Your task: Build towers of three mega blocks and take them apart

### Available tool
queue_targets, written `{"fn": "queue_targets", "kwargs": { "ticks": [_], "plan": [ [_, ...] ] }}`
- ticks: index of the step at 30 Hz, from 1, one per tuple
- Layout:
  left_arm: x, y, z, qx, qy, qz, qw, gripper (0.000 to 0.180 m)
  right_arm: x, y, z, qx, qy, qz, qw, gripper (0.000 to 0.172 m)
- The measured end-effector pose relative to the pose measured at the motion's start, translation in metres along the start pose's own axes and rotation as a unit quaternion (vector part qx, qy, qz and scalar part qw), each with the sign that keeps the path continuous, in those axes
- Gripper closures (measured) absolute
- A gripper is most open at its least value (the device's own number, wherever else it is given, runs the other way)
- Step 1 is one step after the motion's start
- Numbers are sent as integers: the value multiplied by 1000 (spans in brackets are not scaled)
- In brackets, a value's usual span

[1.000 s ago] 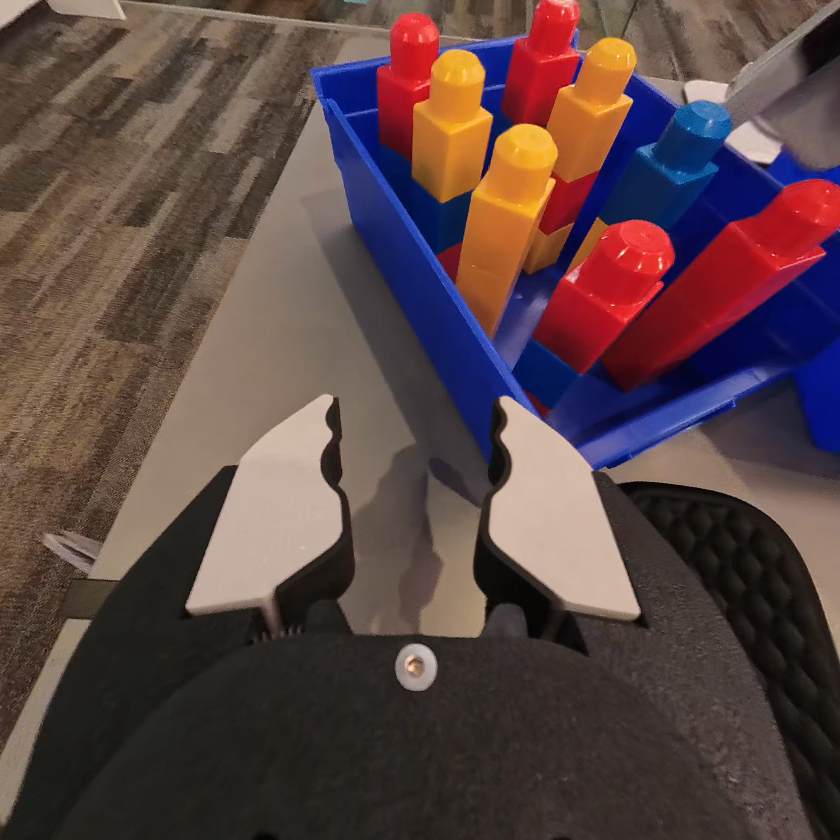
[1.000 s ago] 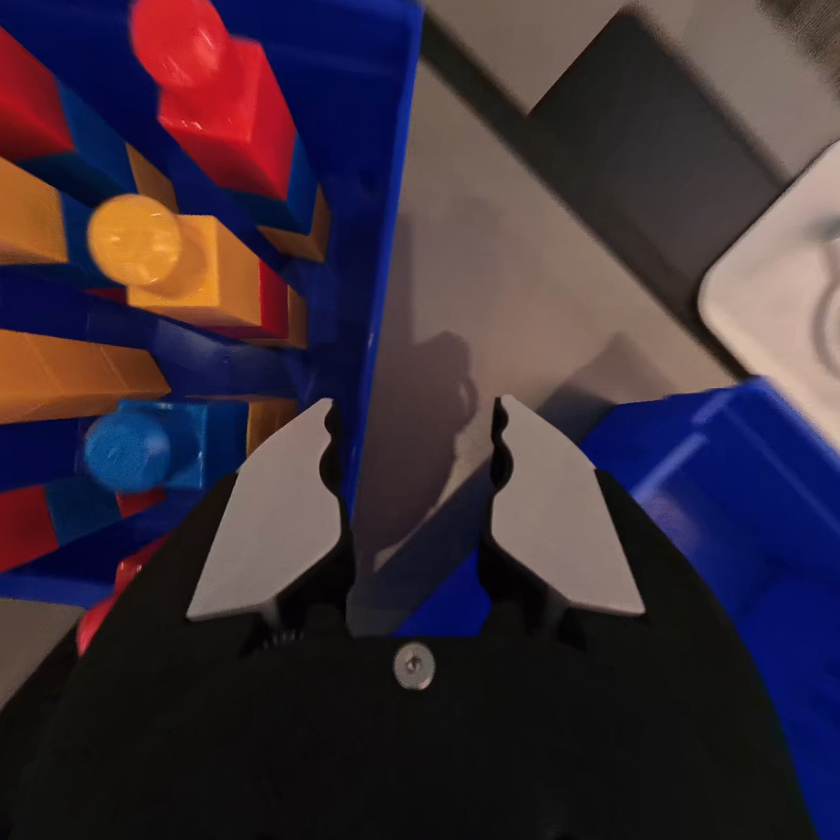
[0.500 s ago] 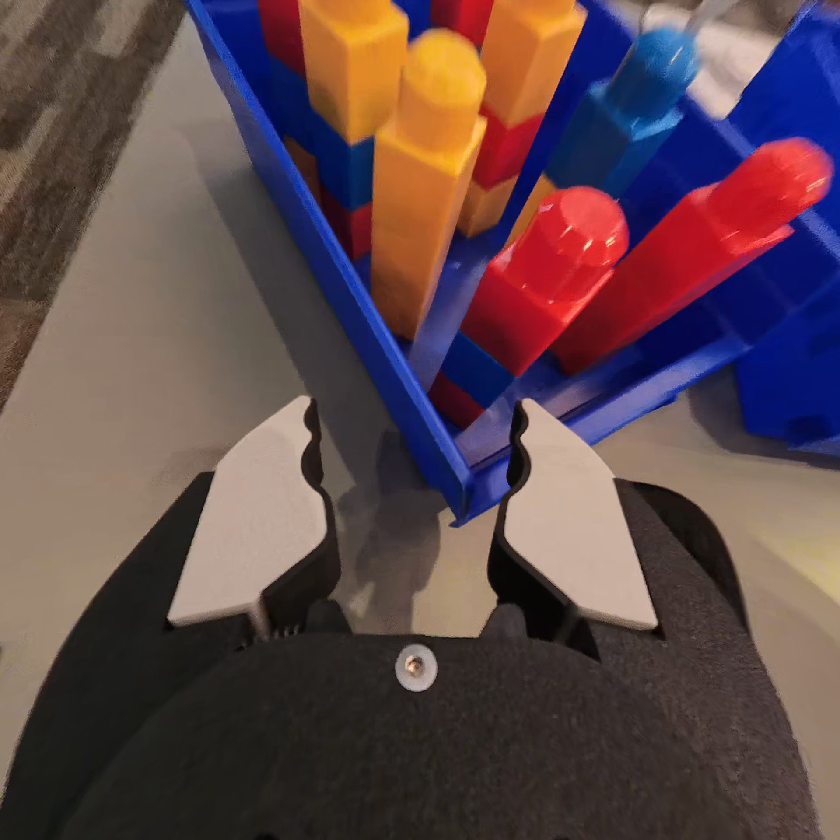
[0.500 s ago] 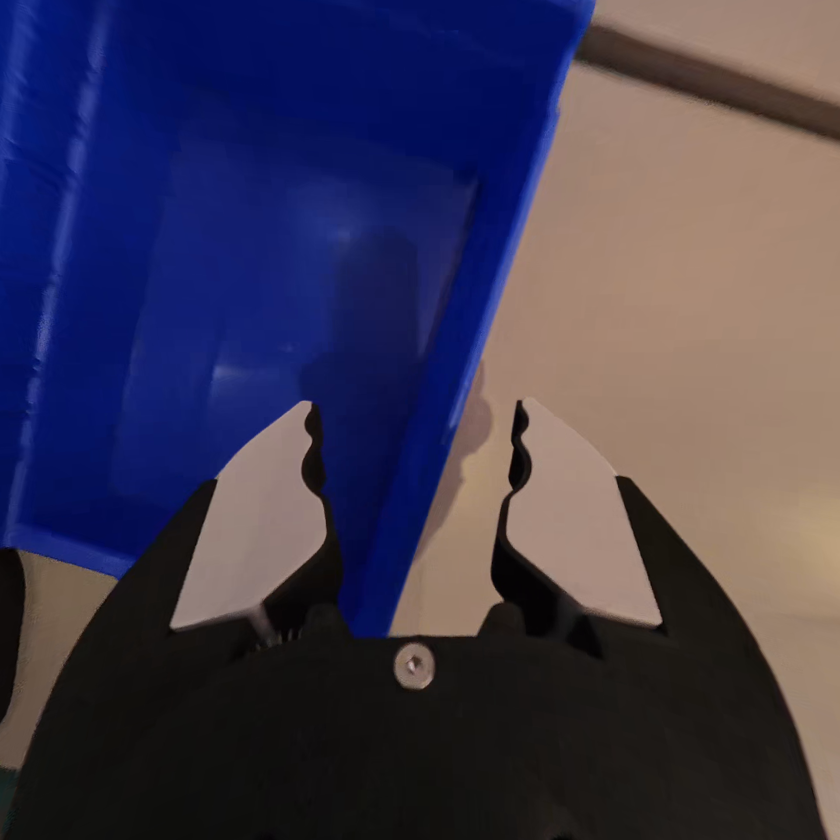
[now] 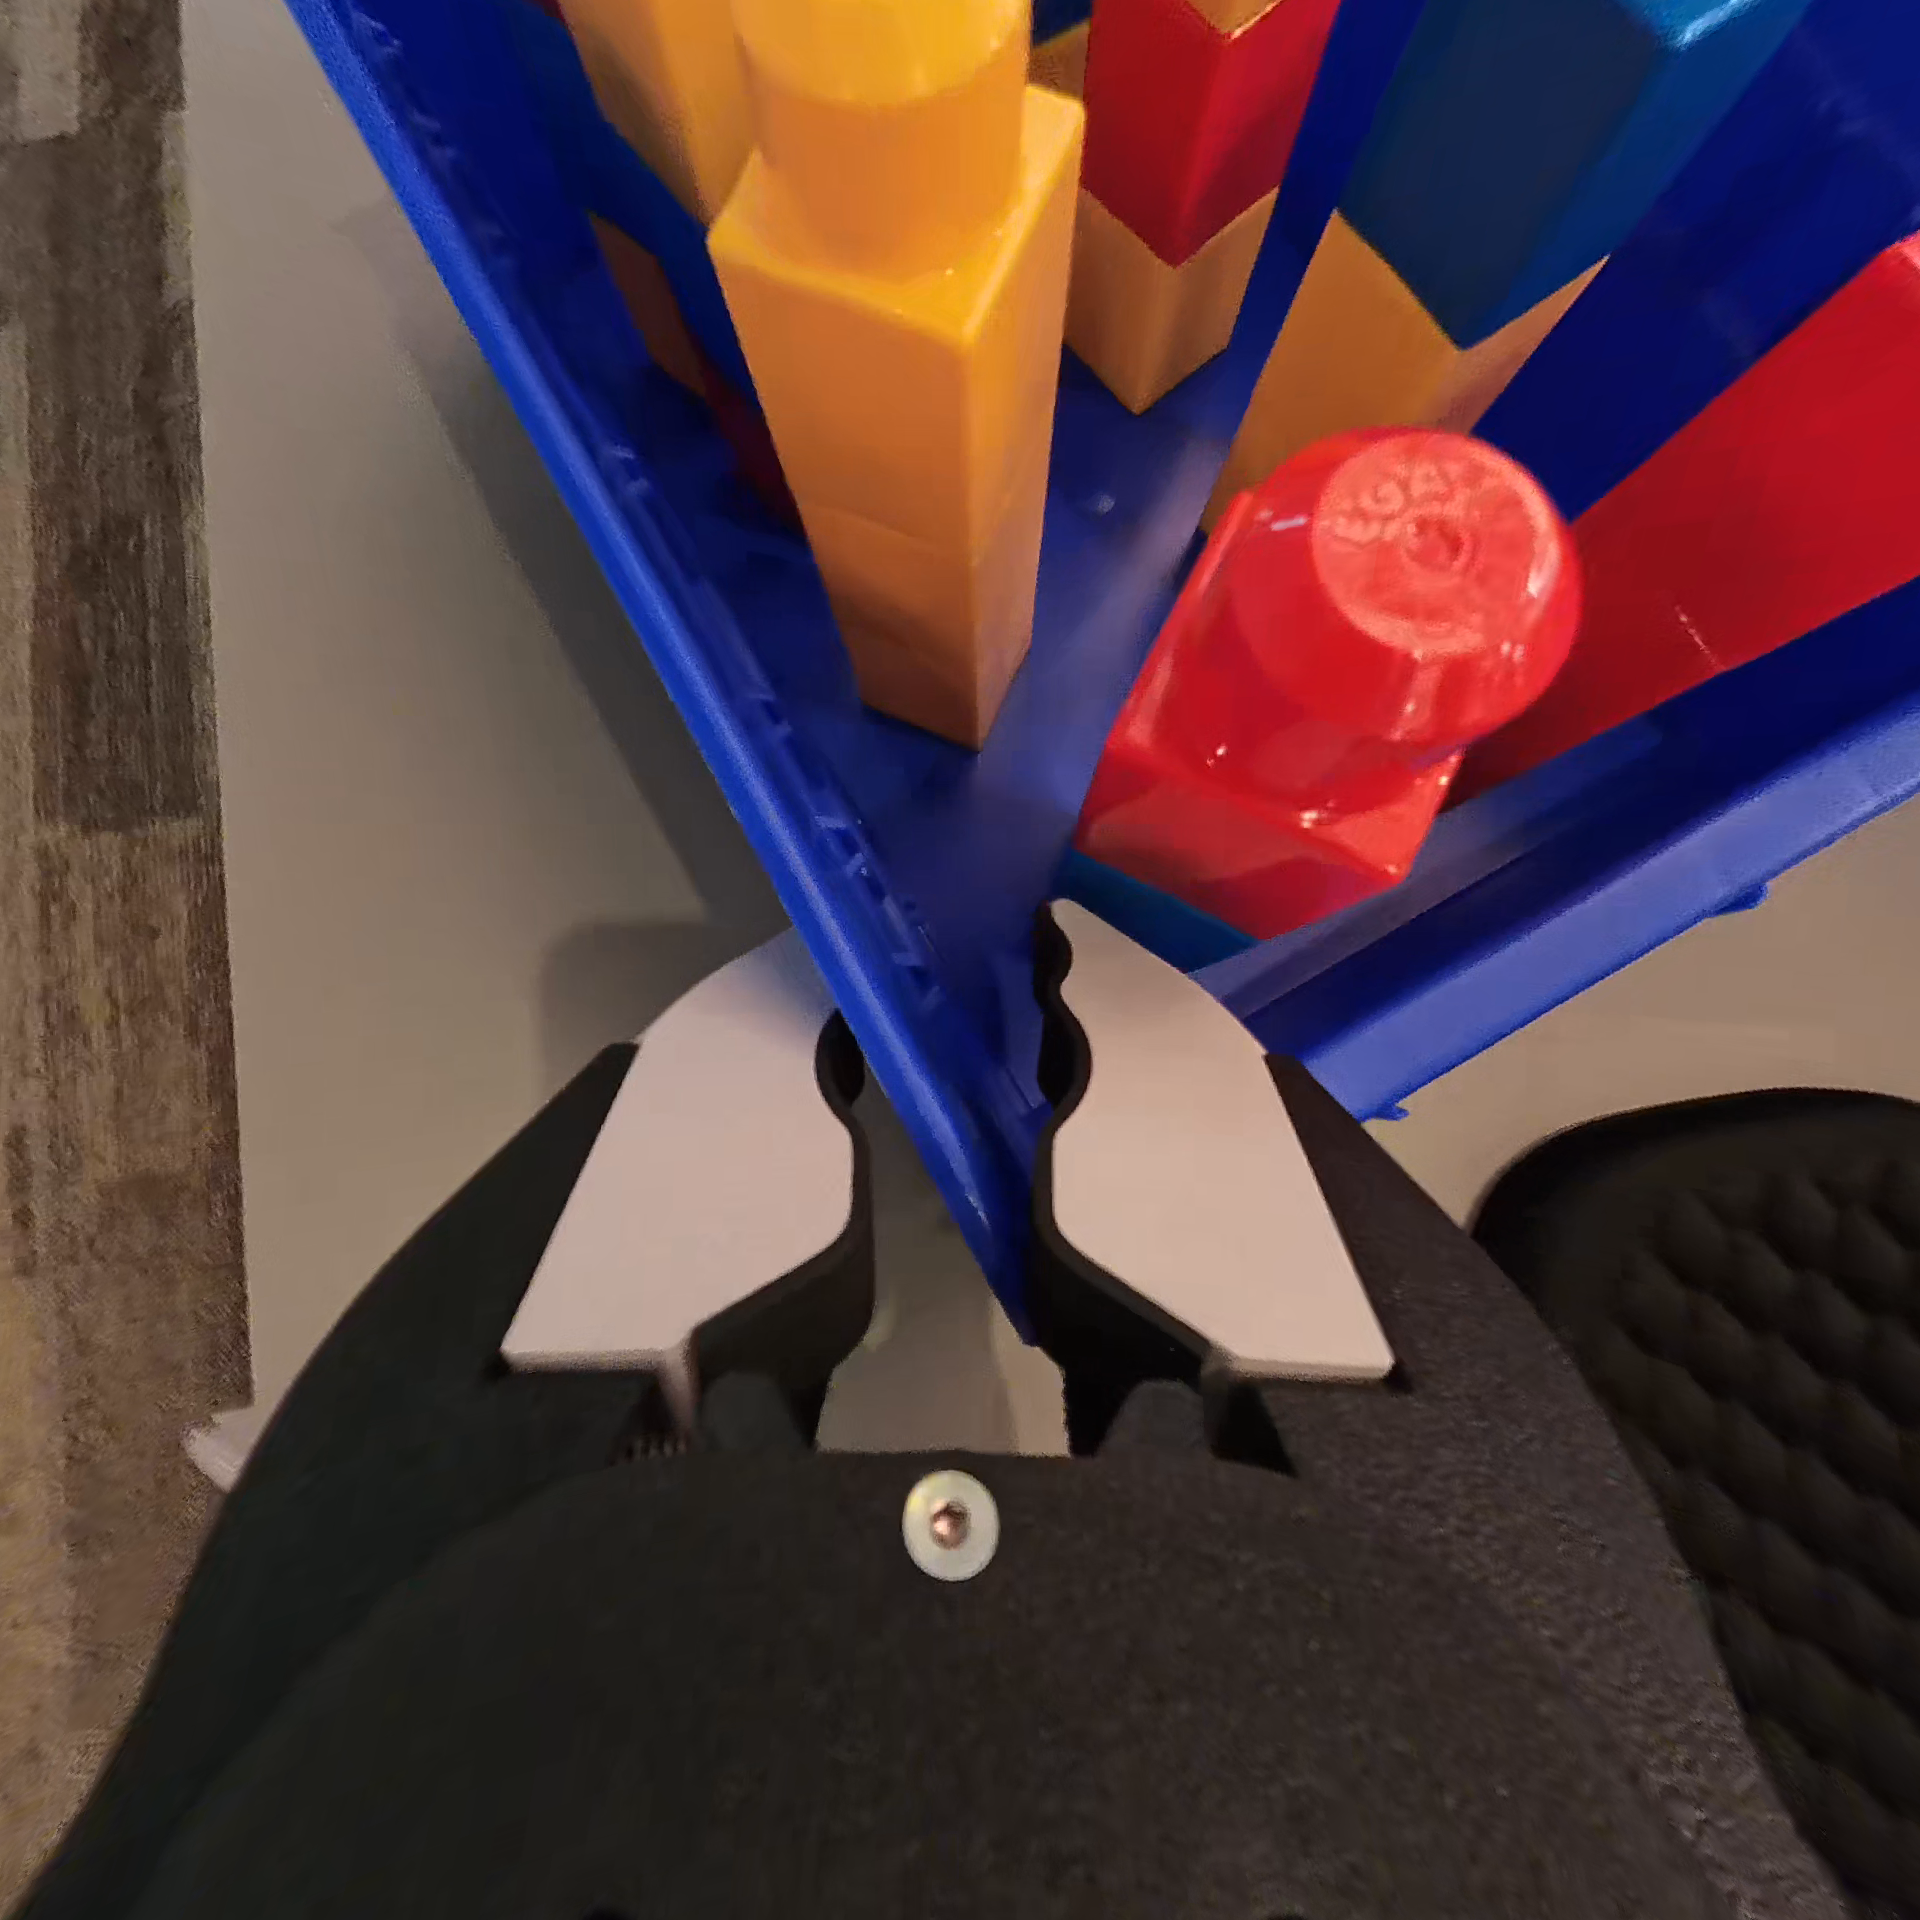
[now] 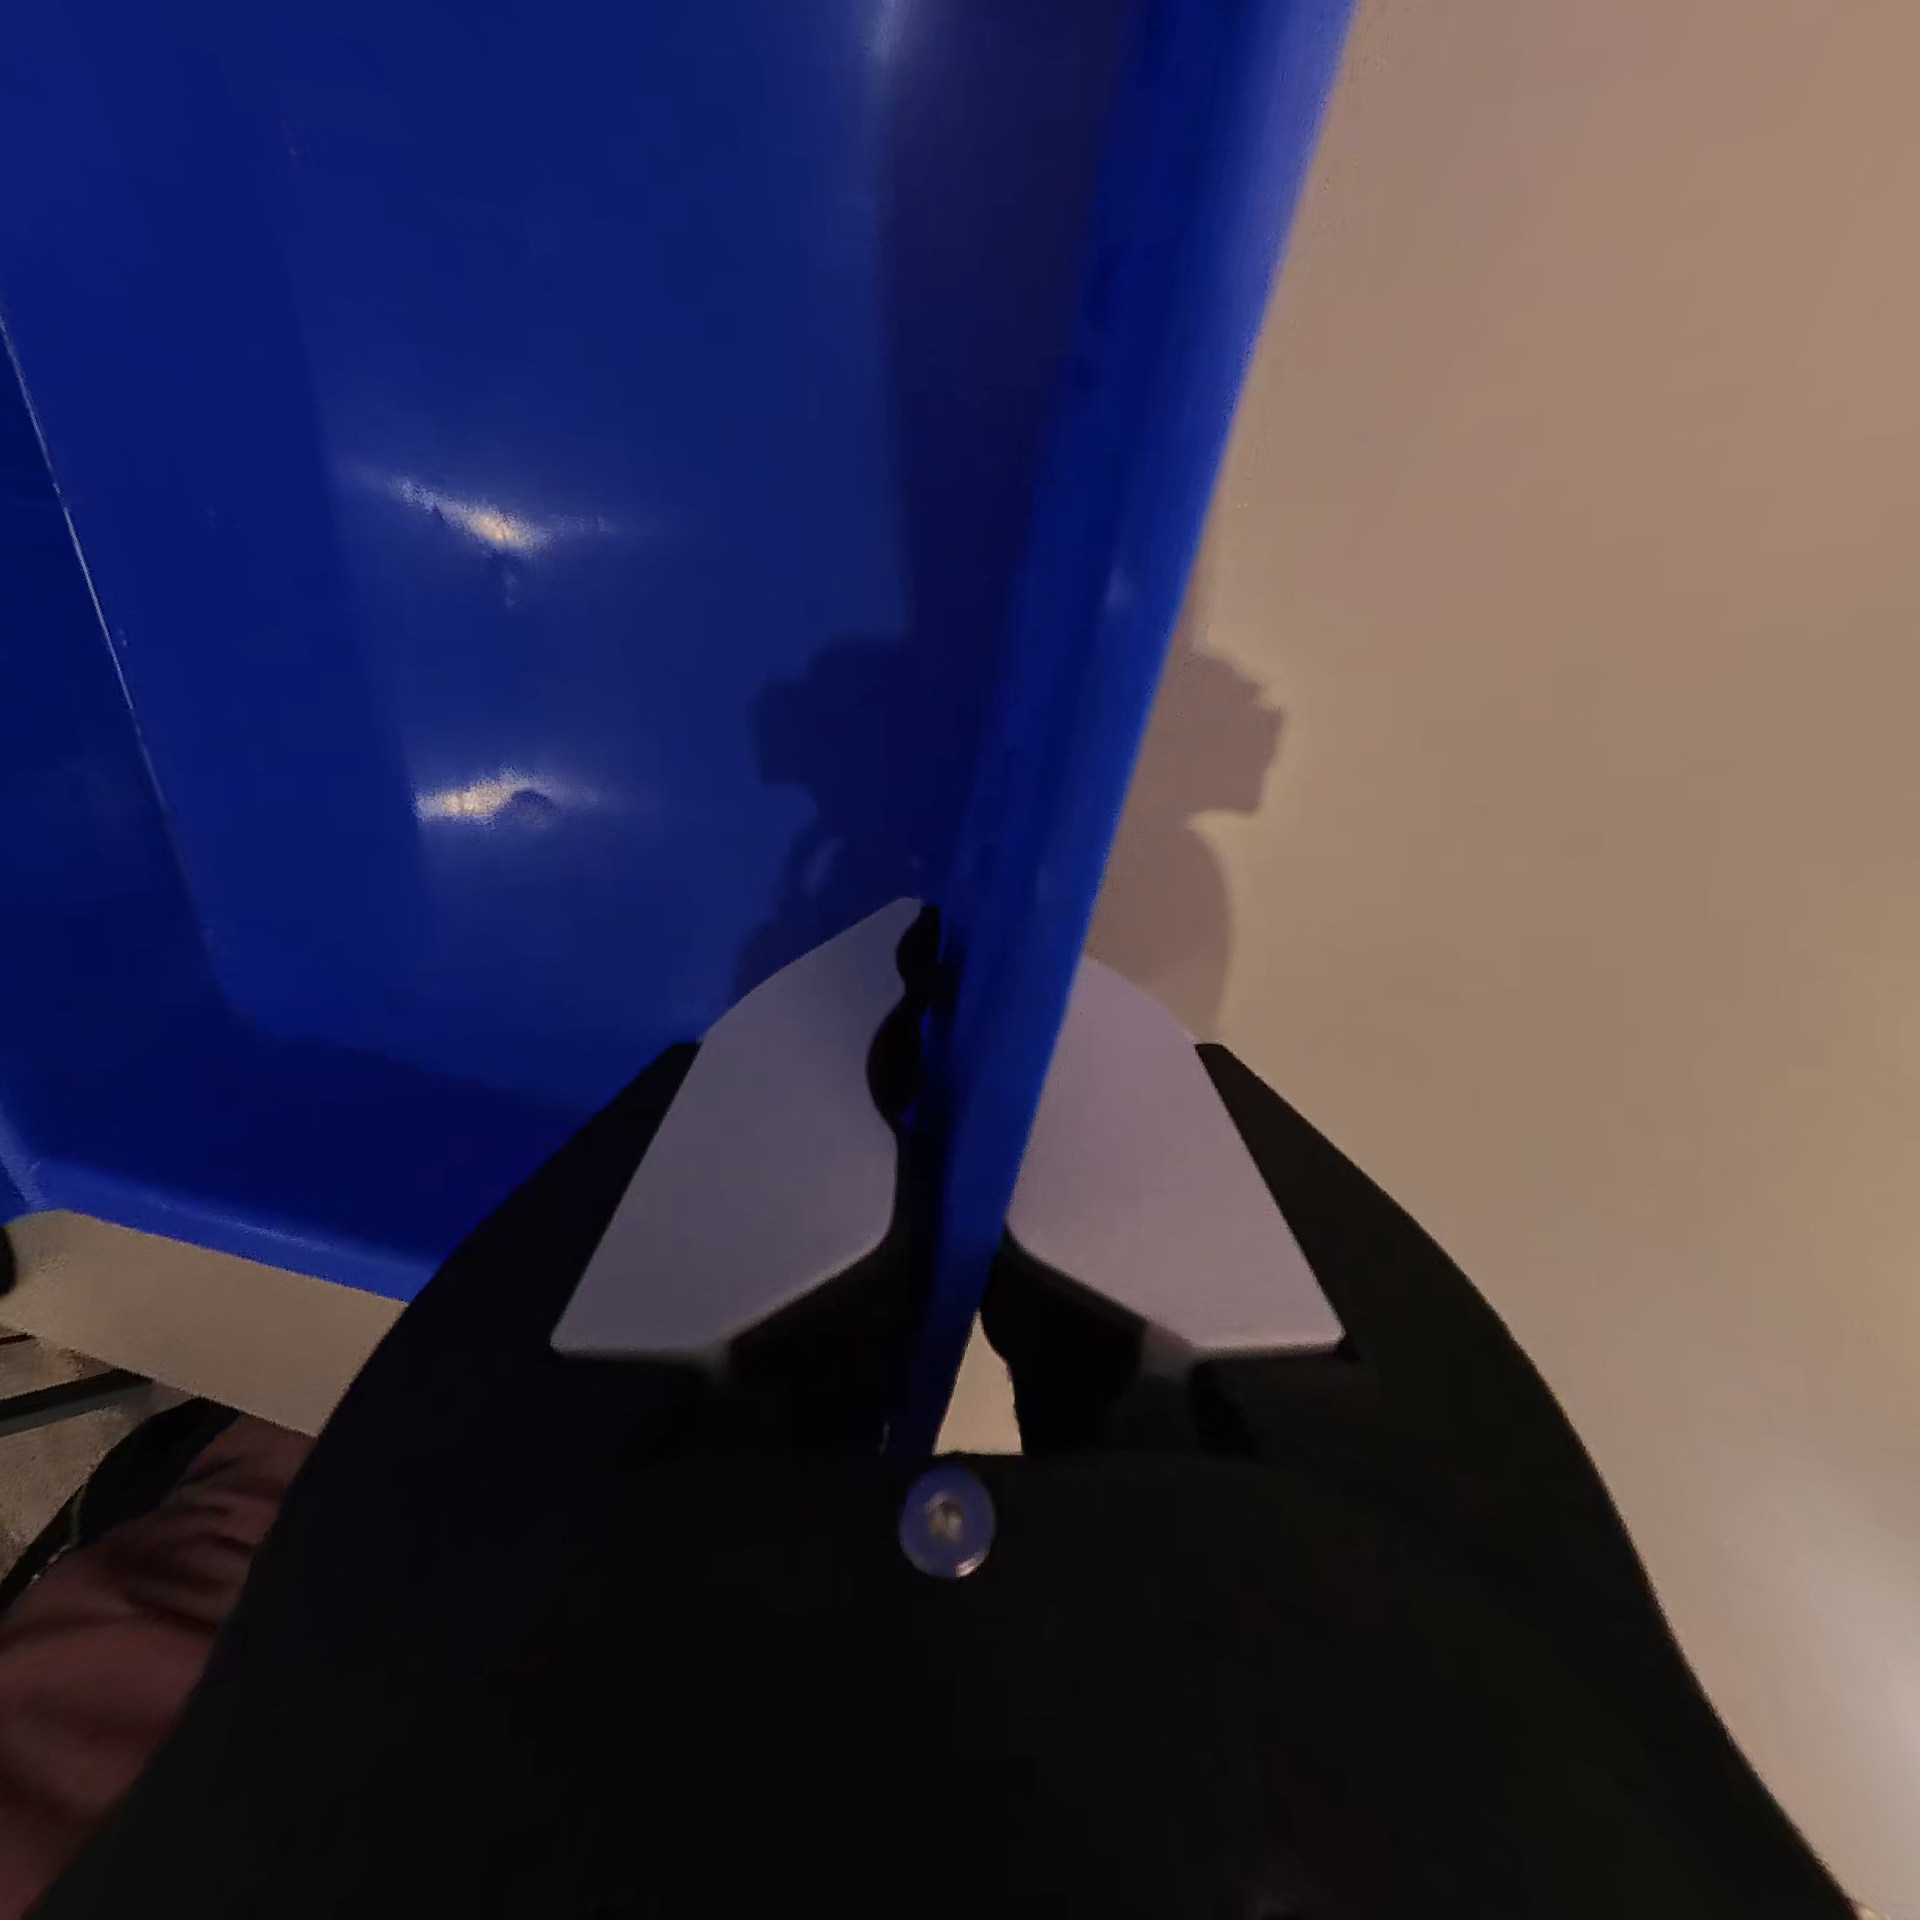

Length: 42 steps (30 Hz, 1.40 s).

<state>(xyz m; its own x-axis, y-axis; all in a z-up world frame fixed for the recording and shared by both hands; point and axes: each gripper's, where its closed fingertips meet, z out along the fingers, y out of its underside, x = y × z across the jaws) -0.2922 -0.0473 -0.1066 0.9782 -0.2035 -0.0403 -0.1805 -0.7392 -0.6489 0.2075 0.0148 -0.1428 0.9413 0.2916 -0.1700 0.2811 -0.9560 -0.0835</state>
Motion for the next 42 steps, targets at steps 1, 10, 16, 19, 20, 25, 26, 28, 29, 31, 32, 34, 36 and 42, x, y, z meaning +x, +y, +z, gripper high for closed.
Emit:
{"fn": "queue_targets", "kwargs": {
  "ticks": [1, 10, 16, 19, 20, 25, 26, 28, 29, 31, 32, 34, 36, 42],
  "plan": [
    [0, -2, 2, -3, 6, 12, 1000, 151, 9, 3, -2, -1, 3, -2, 1000, 164],
    [17, -18, 15, -1, 68, 87, 994, 151, 116, 46, -23, -3, 12, 25, 1000, 165],
    [31, -24, 20, 2, 95, 106, 990, 154, 193, 88, -39, -5, 24, 90, 996, 166],
    [35, -23, 19, 0, 92, 111, 989, 154, 222, 103, -44, -6, 25, 110, 994, 166],
    [35, -23, 19, 1, 94, 110, 989, 154, 230, 107, -46, -6, 24, 119, 993, 166],
    [37, -21, 18, 1, 95, 109, 989, 153, 258, 115, -51, -7, 18, 153, 988, 166],
    [38, -20, 18, 0, 94, 112, 989, 153, 261, 116, -52, -7, 17, 157, 987, 166],
    [39, -20, 17, -1, 92, 112, 989, 153, 263, 117, -52, -11, 10, 166, 986, 166],
    [40, -20, 17, -1, 92, 111, 990, 153, 262, 117, -52, -15, 7, 167, 986, 166],
    [40, -20, 17, 1, 92, 104, 990, 153, 262, 117, -52, -16, 4, 181, 983, 166],
    [40, -20, 17, 2, 93, 102, 990, 153, 262, 118, -52, -15, 3, 197, 980, 165],
    [40, -19, 17, 3, 95, 100, 990, 153, 262, 119, -52, -13, 6, 216, 976, 165],
    [40, -20, 17, 3, 97, 102, 990, 153, 262, 120, -52, -6, 11, 221, 975, 165],
    [37, -20, 17, 13, 106, 95, 990, 153, 265, 128, -53, 0, 13, 253, 967, 165]
  ]
}}
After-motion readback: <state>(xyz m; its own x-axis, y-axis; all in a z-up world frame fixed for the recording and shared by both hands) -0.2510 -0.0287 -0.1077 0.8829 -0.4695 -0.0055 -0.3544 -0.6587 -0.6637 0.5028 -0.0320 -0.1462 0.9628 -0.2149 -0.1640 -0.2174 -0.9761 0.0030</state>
